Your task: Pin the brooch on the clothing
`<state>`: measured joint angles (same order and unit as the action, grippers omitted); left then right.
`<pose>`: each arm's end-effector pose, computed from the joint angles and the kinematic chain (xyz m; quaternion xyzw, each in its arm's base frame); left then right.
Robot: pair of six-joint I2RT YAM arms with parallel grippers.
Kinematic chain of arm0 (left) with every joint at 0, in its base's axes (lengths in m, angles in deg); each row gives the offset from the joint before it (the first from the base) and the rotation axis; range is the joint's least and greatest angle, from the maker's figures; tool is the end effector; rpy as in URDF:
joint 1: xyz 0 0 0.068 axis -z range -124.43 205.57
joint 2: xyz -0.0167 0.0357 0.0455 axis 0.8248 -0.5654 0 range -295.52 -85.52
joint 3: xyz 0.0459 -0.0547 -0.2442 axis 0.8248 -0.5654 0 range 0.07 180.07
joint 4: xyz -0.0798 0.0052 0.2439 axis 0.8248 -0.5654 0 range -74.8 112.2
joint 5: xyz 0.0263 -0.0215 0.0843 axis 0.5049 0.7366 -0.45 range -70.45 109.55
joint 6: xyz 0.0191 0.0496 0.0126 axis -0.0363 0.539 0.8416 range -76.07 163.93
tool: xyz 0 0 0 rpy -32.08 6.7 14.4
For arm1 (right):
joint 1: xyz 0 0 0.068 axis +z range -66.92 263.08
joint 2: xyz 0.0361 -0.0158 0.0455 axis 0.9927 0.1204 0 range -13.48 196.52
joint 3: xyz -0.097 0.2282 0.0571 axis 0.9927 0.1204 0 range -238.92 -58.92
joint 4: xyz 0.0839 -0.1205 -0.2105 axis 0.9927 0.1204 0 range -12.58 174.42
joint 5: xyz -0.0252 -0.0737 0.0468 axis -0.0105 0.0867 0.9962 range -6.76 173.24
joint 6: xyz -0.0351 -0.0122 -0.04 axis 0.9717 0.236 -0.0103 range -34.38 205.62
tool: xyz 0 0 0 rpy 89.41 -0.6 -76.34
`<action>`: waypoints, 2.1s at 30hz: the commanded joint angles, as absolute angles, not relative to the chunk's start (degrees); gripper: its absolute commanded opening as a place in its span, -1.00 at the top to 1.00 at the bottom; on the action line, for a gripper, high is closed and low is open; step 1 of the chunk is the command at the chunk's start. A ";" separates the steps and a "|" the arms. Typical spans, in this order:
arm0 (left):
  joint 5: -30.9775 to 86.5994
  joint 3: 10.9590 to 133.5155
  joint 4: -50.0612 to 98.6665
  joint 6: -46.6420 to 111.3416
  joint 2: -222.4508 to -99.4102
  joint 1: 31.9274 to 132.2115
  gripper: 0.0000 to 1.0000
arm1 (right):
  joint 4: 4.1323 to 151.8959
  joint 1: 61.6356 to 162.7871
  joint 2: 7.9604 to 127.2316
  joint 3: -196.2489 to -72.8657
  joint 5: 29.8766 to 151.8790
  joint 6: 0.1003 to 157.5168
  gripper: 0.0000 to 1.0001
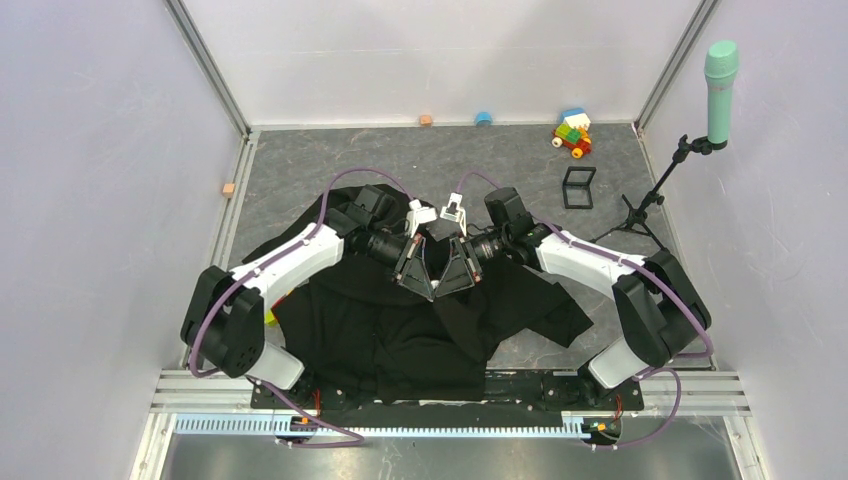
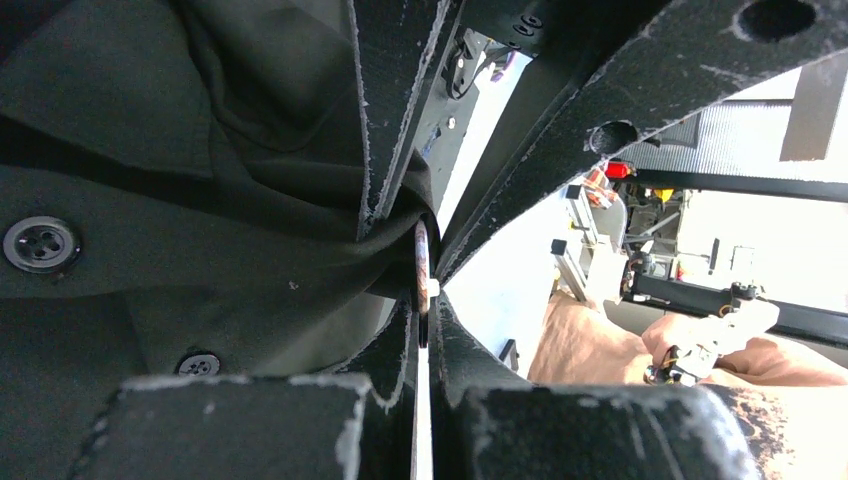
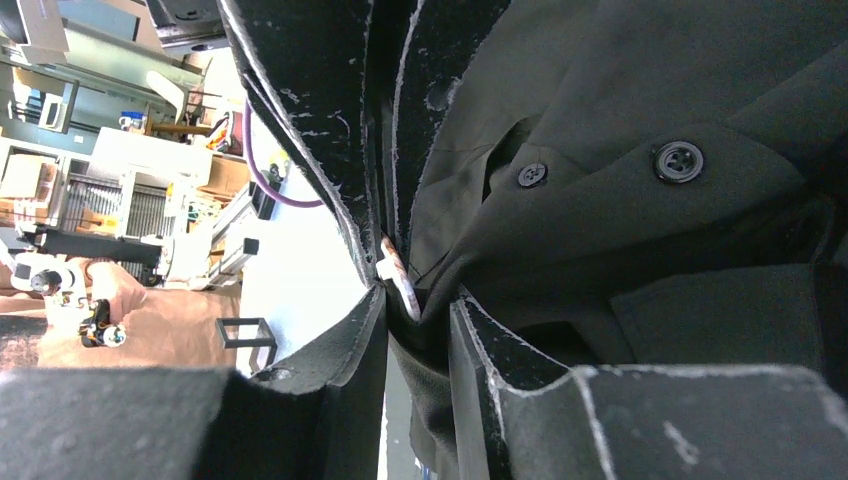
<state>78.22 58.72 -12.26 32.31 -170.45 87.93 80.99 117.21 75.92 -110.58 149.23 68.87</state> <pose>0.2245 -0.1792 0.2239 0.2735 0.8075 -0.5220 0.0267 0.2383 0.2019 0.2004 -0.3373 0.7215 0.5965 0.0990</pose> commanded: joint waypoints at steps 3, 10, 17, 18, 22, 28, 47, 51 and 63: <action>84.73 65.38 -14.36 38.43 -172.70 89.07 0.96 | 81.49 118.06 75.97 -111.76 147.76 72.12 0.30; 85.09 67.44 -16.74 40.85 -175.05 89.12 0.95 | 86.56 118.06 75.98 -113.17 147.28 76.00 0.27; 86.74 69.24 -17.92 42.11 -176.01 89.17 0.95 | 86.56 118.06 77.68 -113.66 147.09 76.49 0.27; 86.70 69.60 -19.09 43.13 -176.47 89.14 0.96 | 86.52 118.06 77.86 -114.01 147.15 76.49 0.27; 85.53 70.27 -20.87 45.01 -177.13 89.14 0.95 | 86.35 117.83 76.84 -114.82 146.11 76.89 0.10; 85.60 70.79 -21.66 45.73 -177.46 89.10 0.95 | 86.74 115.30 74.02 -114.06 147.47 77.51 -0.30; 85.90 70.56 -24.47 46.30 -175.88 89.15 0.95 | 89.29 112.35 67.52 -114.06 148.53 81.75 -0.52; 86.19 70.47 -24.47 46.17 -175.85 89.12 0.96 | 89.05 112.60 67.92 -112.95 149.01 81.34 -0.38; 86.54 70.82 -24.47 46.24 -176.22 89.14 0.95 | 78.30 114.54 67.76 -108.54 149.04 73.69 -0.19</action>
<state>83.27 69.34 -24.43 44.44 -177.66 88.87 84.38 114.09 68.95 -109.77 147.68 76.89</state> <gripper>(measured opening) 0.044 0.616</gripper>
